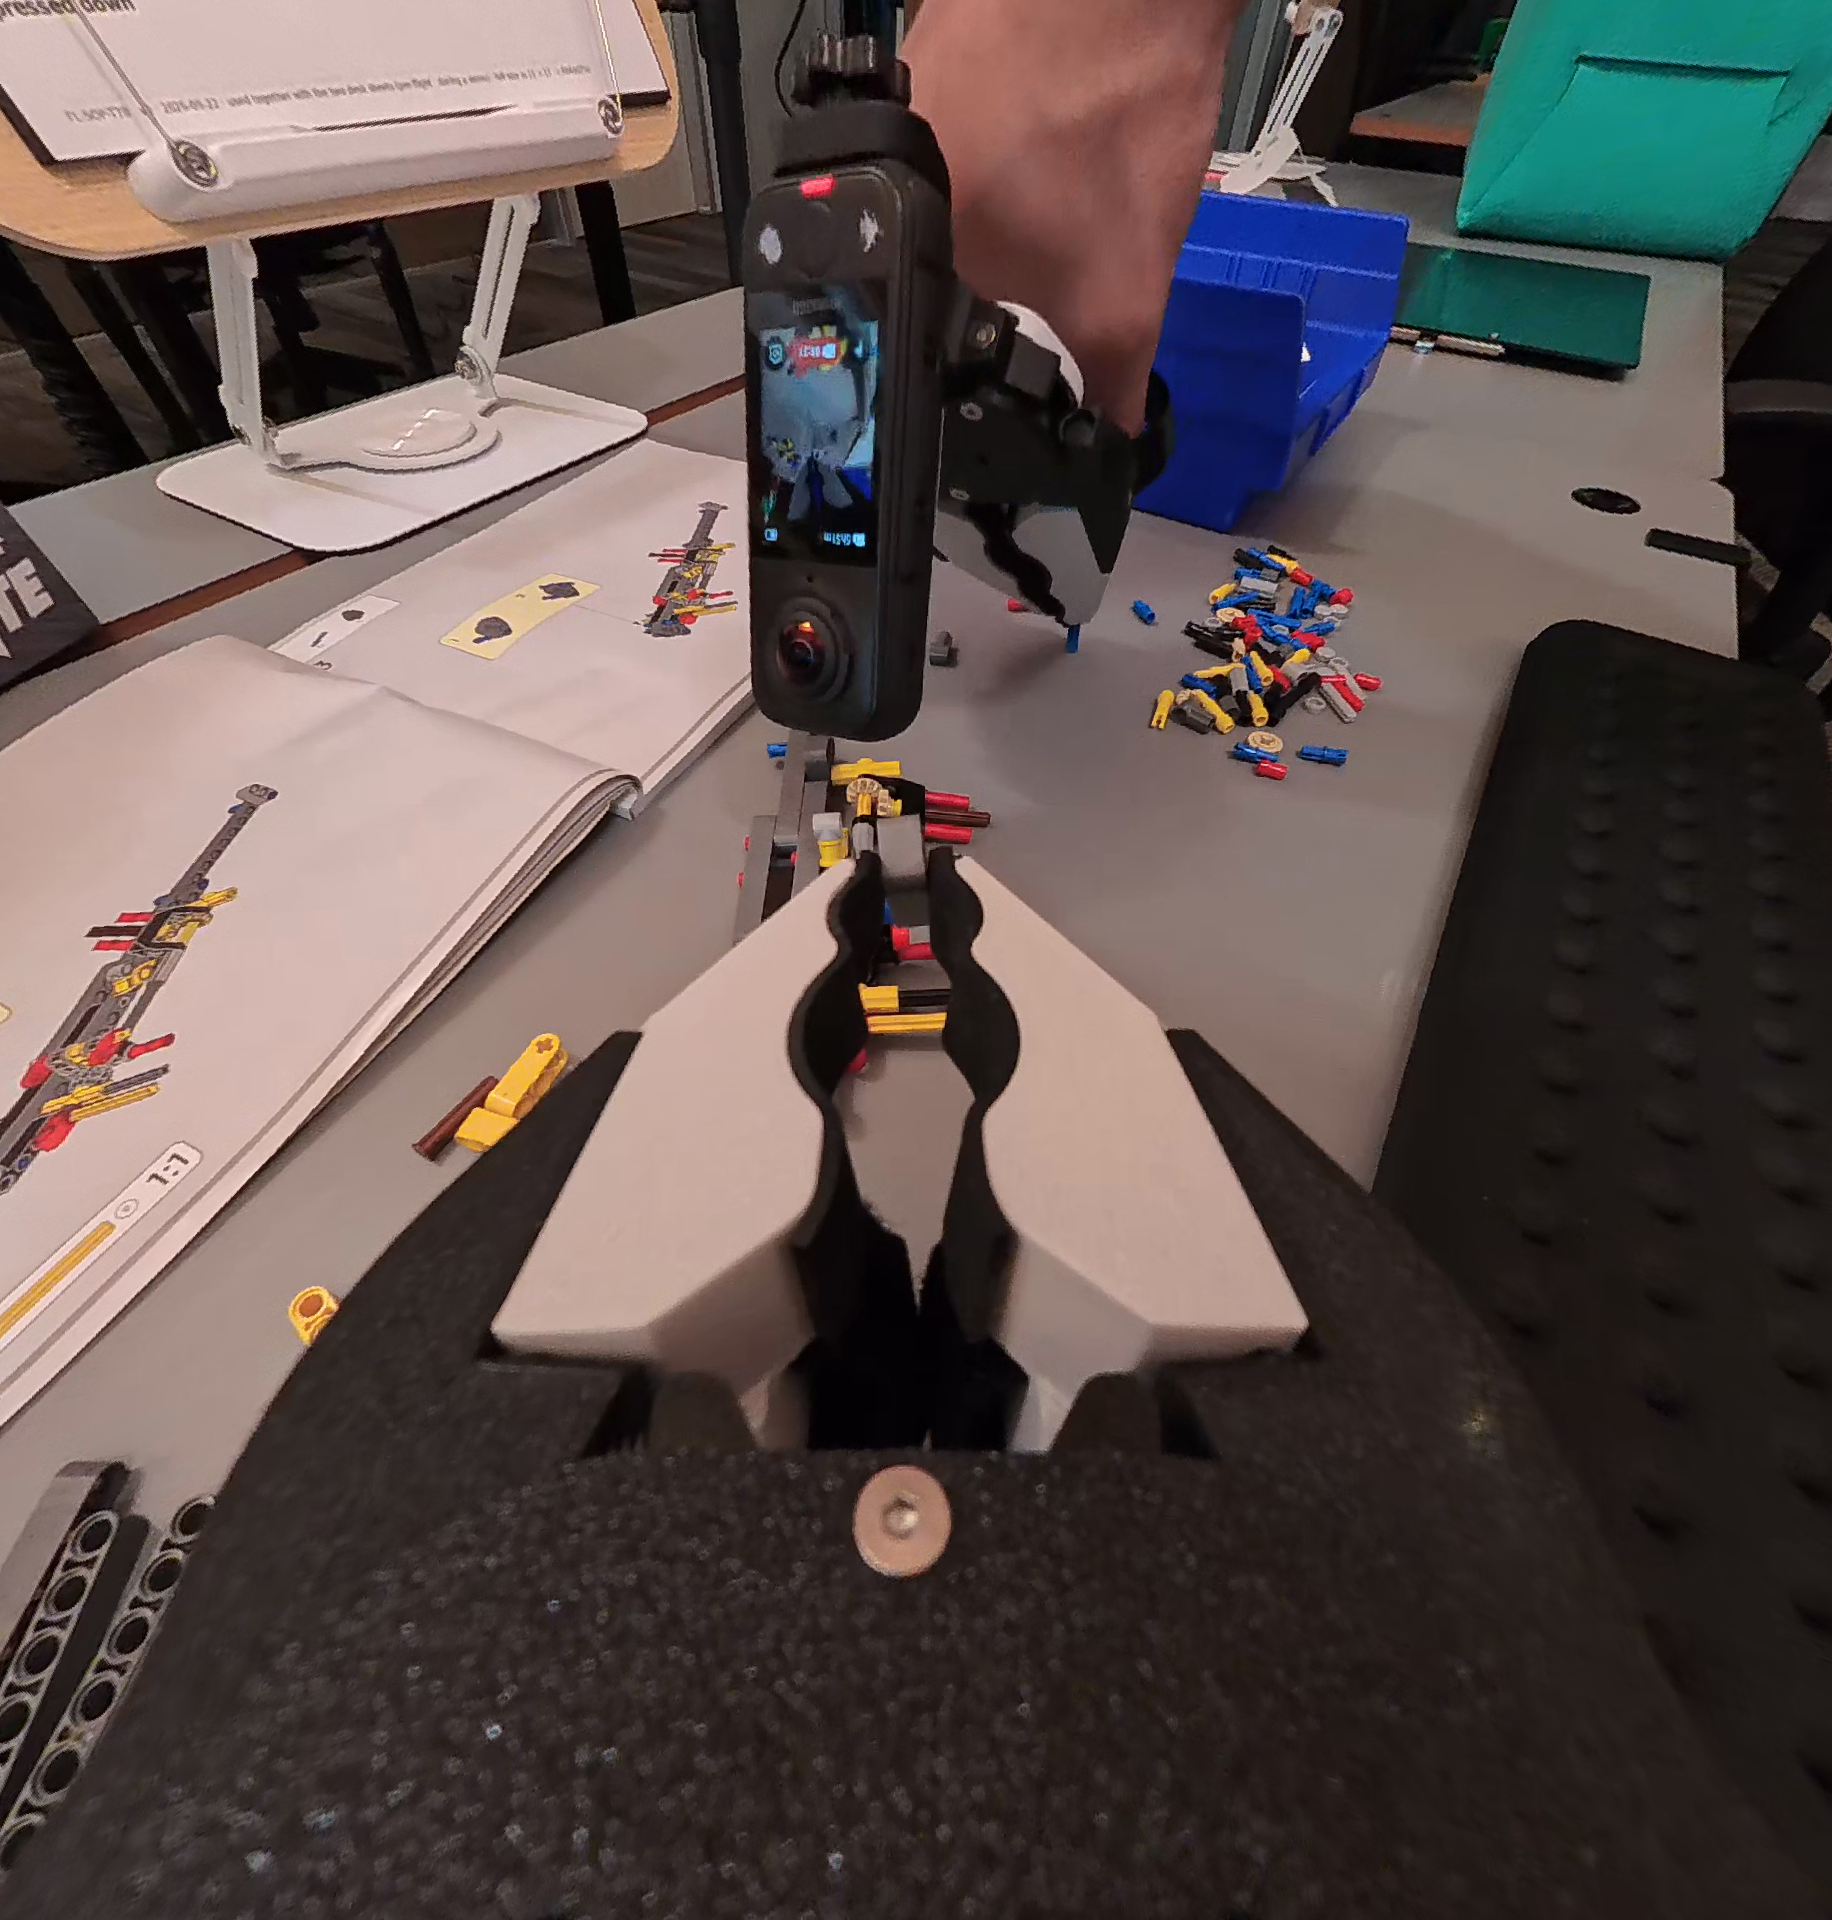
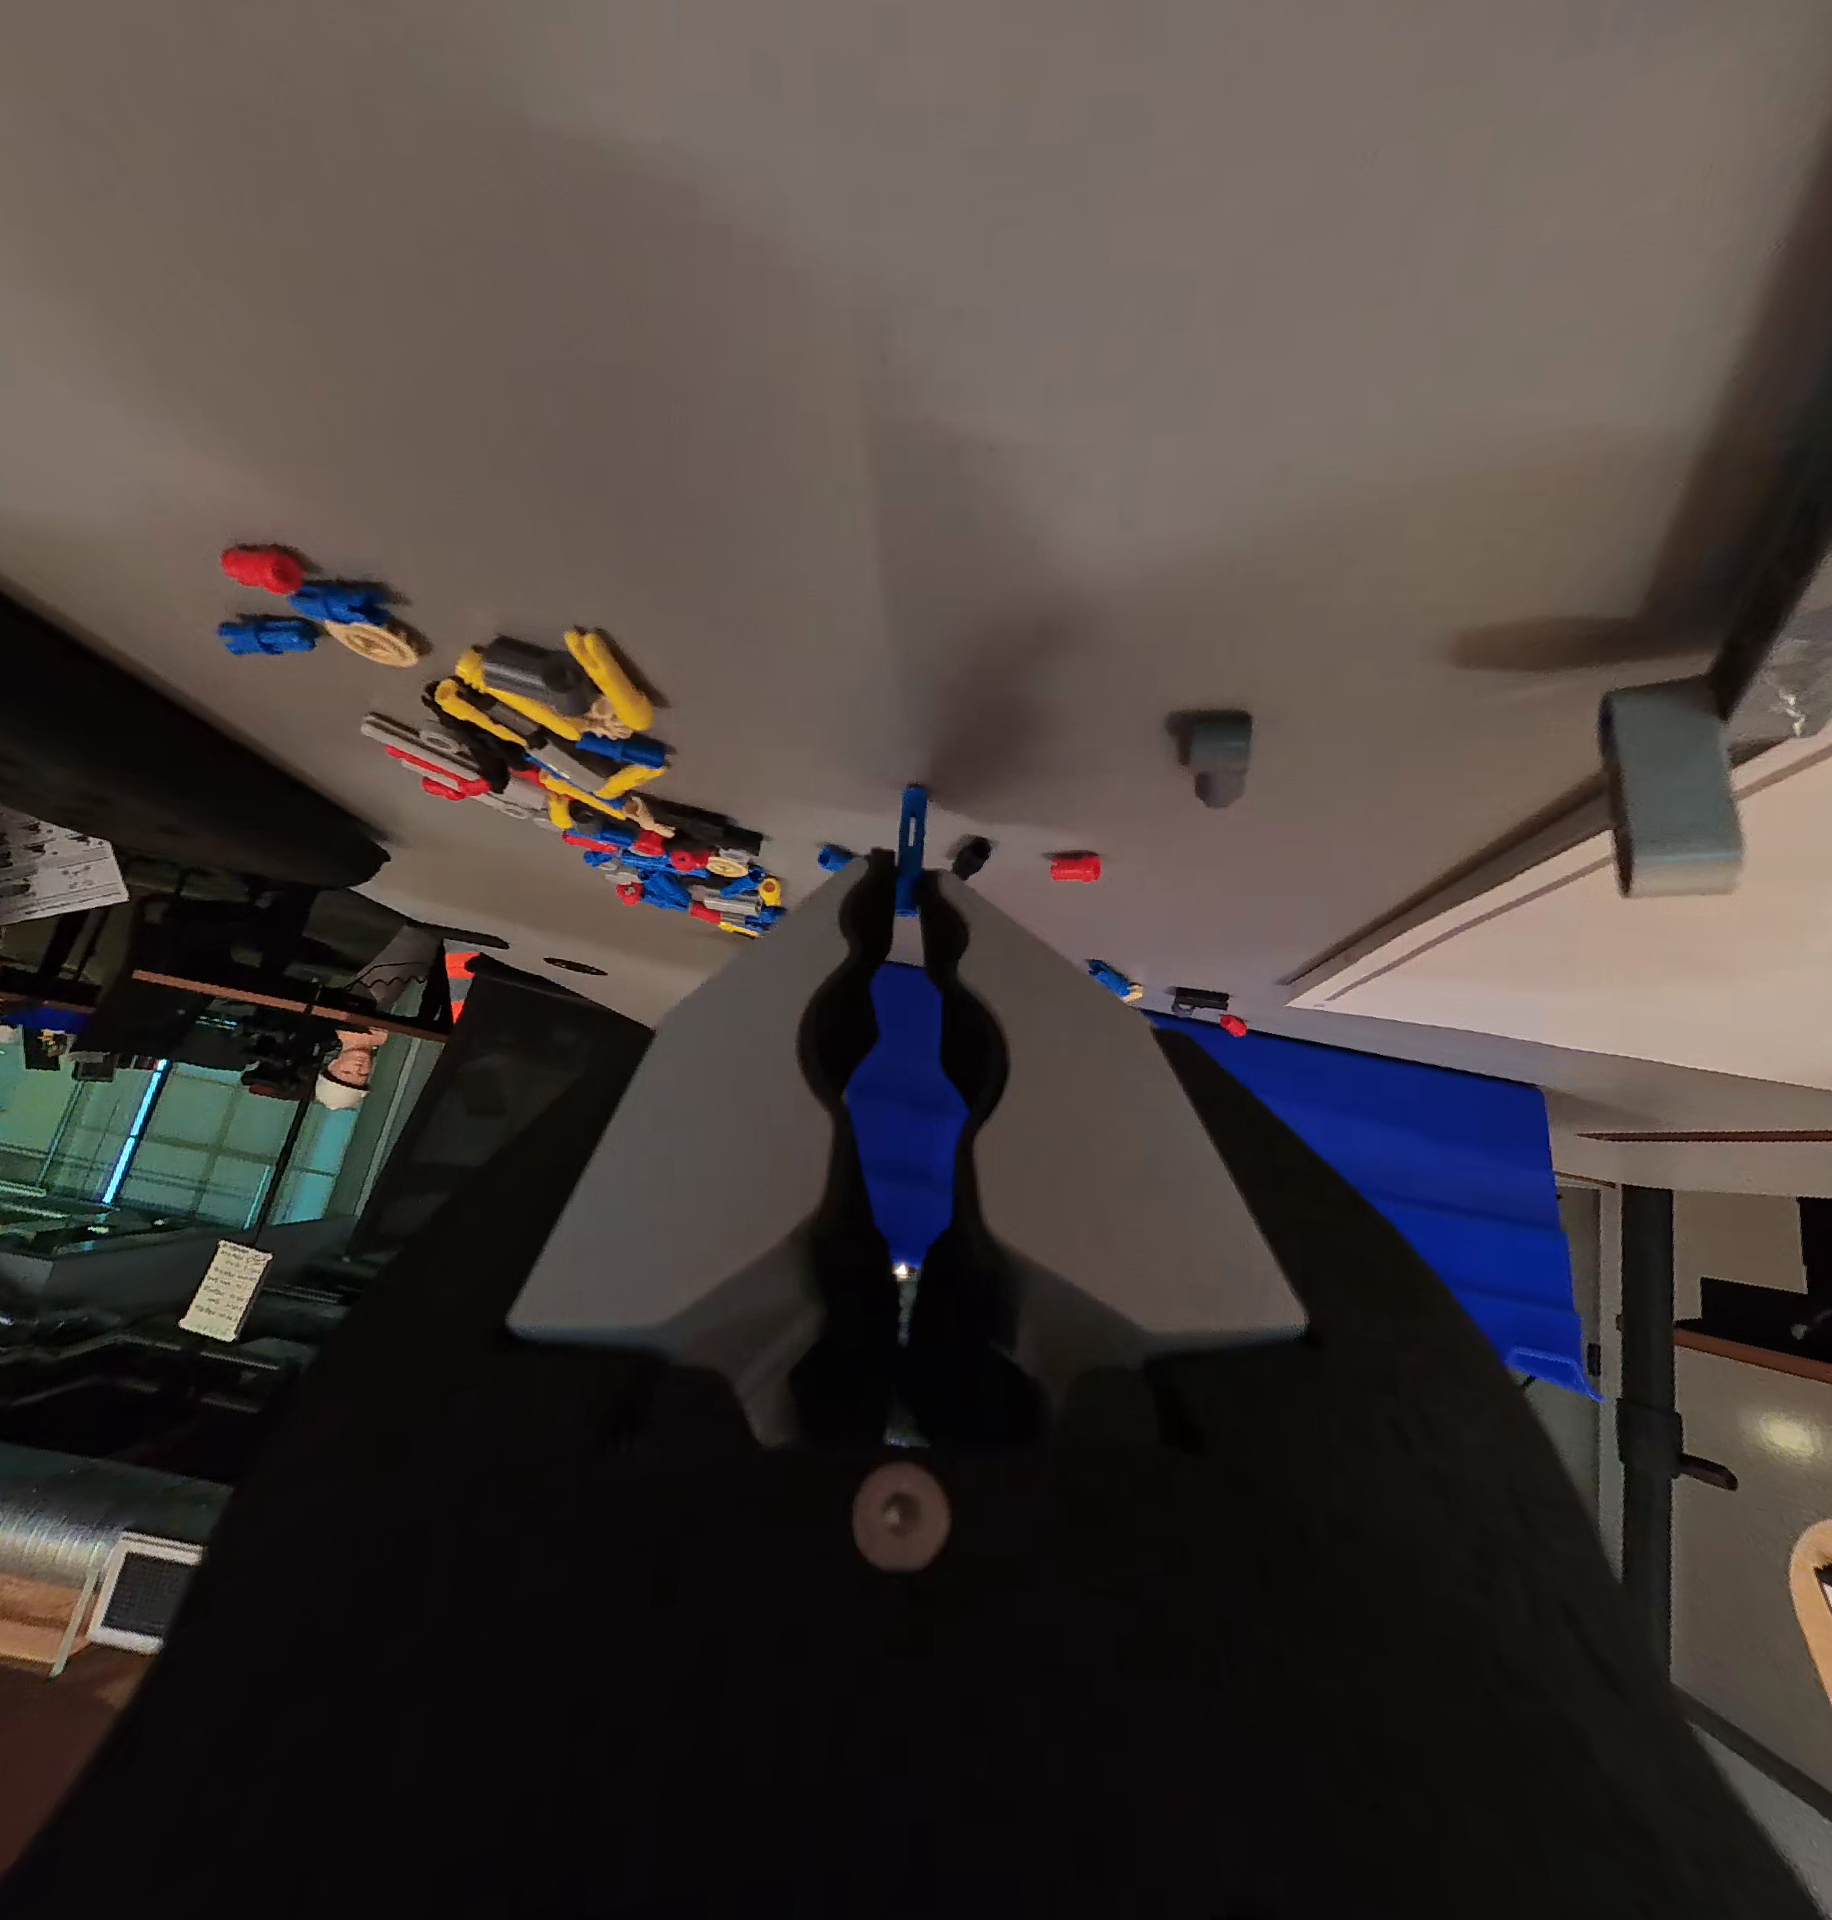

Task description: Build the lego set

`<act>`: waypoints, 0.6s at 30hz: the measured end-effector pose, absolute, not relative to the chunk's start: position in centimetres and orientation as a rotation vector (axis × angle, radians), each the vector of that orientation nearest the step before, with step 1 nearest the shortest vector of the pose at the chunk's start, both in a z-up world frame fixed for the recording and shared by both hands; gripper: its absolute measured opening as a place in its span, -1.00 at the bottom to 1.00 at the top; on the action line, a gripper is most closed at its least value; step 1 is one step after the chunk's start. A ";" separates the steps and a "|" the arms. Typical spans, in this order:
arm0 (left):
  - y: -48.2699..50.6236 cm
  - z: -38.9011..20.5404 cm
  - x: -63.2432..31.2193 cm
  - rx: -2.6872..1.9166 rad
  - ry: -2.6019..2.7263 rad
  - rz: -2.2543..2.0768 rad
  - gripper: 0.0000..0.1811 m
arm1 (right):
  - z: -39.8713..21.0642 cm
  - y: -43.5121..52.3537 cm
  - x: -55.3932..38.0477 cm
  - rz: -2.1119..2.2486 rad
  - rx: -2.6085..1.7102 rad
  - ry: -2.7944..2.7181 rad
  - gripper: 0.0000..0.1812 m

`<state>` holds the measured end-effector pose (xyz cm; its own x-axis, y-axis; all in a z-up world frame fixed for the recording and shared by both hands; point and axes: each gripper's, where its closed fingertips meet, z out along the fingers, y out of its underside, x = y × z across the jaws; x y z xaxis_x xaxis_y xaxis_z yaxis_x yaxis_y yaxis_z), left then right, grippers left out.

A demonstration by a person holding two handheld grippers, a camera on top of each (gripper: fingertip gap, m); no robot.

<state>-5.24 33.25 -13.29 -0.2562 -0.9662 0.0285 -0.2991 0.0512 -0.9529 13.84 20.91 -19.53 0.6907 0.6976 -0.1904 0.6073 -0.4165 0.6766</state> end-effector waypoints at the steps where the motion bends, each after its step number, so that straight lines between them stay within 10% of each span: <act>1: 33.2 -13.3 -5.2 -1.290 1.643 -1.231 -0.93 | -19.6 21.0 13.8 0.153 2.153 1.000 -0.96; 18: 33.0 -13.5 -5.2 -1.281 1.663 -1.219 -0.92 | -20.0 20.8 13.2 0.145 2.215 0.998 -0.89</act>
